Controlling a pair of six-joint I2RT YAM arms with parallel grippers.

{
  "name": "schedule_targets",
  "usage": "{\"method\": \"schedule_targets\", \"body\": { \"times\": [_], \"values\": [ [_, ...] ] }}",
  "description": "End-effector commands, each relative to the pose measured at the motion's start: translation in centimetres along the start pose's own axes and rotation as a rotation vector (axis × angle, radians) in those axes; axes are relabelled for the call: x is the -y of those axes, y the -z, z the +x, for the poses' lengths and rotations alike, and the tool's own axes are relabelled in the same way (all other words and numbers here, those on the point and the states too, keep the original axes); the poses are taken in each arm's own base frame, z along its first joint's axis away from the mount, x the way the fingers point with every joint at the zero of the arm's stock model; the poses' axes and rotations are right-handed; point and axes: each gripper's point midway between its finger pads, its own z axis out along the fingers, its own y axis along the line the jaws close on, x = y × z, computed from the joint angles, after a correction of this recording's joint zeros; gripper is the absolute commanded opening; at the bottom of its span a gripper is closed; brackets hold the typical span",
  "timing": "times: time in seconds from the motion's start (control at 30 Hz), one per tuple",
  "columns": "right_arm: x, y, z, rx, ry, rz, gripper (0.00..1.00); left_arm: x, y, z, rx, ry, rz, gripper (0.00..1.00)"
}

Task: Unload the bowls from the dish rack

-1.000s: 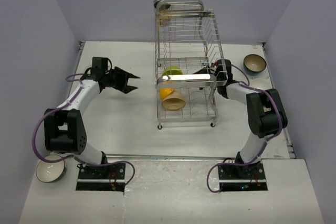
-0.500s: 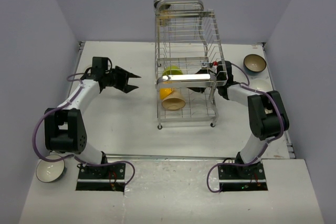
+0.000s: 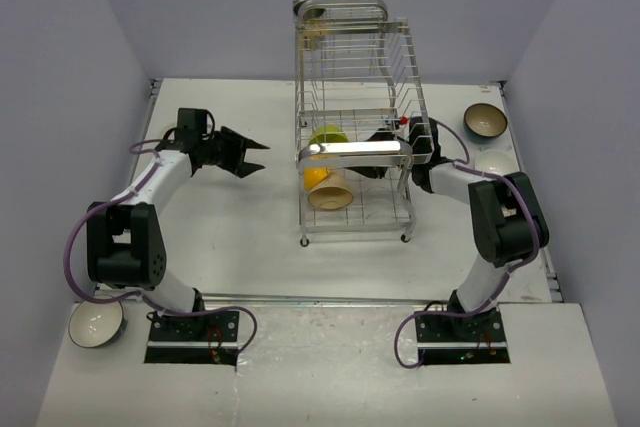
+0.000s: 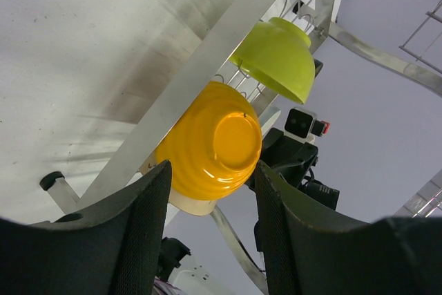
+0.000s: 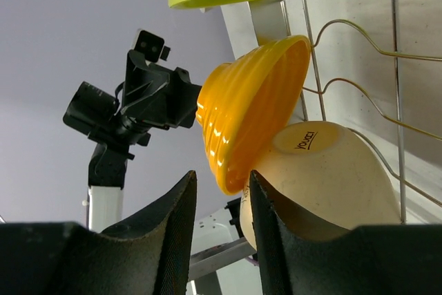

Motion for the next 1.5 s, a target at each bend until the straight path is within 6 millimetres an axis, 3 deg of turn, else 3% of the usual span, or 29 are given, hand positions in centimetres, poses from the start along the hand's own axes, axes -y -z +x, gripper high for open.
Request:
{"method": "schedule_targets", "body": {
  "times": [0.0,0.3,0.7,0.93,1.07,1.13,1.33,1.47],
  "values": [
    [-1.8,-0.6,0.5,-0.036,0.036,-0.05,0.38,2.0,0.6,0.6,-0.021,-0.06,0.053,0.53],
    [-2.5,-2.7,1.5,-0.083,0.041,-0.054,0.38,2.5,0.7,0.6,-0.024,-0.062,0.06,0.53],
    [-2.6,-4.5,1.0,-0.084,0.009,-0.063,0.37,2.7,1.0,0.6,-0.026,-0.064,0.066,0.53],
    [-1.9,-5.8,1.7,-0.105,-0.012,-0.058,0.26,2.8,1.2,0.6,-0.029,-0.068,0.07,0.54],
    [-1.9,-6.1,2.0,-0.118,-0.02,-0.078,0.05,2.7,1.4,0.6,-0.03,-0.065,0.073,0.54],
    [-1.8,-6.1,2.2,-0.122,-0.028,-0.085,0.0,2.8,1.5,0.5,-0.027,-0.064,0.074,0.54],
    [-3.4,-5.4,2.8,-0.144,-0.022,-0.203,0.0,2.6,1.5,0.6,-0.032,-0.064,0.084,0.54],
    [-5.4,-4.6,3.0,-0.157,0.007,-0.374,0.0,2.5,1.4,0.6,-0.032,-0.066,0.088,0.54]
  ]
}}
